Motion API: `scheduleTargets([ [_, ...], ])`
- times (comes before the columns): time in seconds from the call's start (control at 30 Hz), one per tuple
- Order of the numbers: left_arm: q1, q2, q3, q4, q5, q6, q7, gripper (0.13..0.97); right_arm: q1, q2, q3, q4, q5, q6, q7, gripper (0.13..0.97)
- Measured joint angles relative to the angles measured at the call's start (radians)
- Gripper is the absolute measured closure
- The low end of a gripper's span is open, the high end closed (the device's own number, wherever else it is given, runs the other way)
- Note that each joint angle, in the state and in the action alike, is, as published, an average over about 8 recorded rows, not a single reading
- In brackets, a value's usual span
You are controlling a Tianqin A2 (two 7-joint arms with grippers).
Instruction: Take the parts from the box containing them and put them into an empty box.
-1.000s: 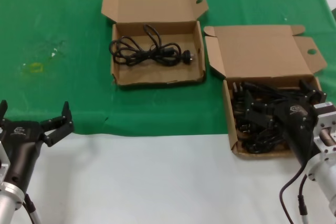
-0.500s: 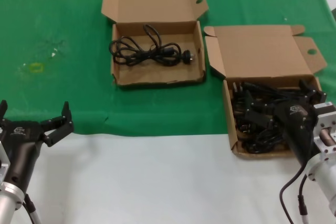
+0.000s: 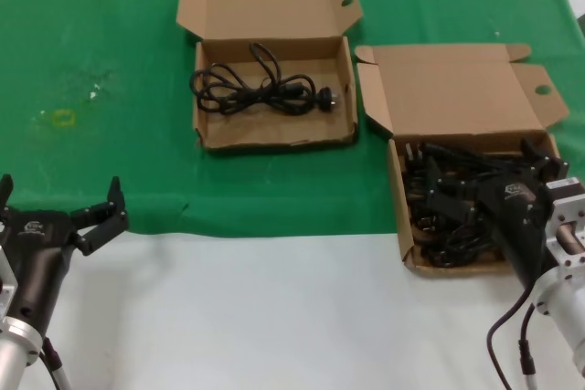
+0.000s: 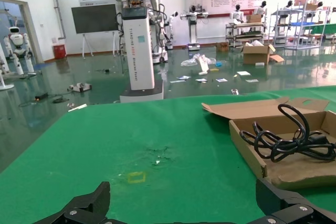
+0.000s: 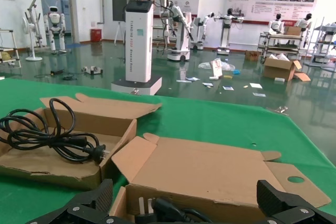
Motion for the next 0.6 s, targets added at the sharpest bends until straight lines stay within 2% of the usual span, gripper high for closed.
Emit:
scheduleTargets([
  [0.6,0.0,0.0,0.0,0.0,0.0,0.0,0.0,0.132,0.0,0.0,0.0,0.0,0.0,0.0,0.0,0.129],
])
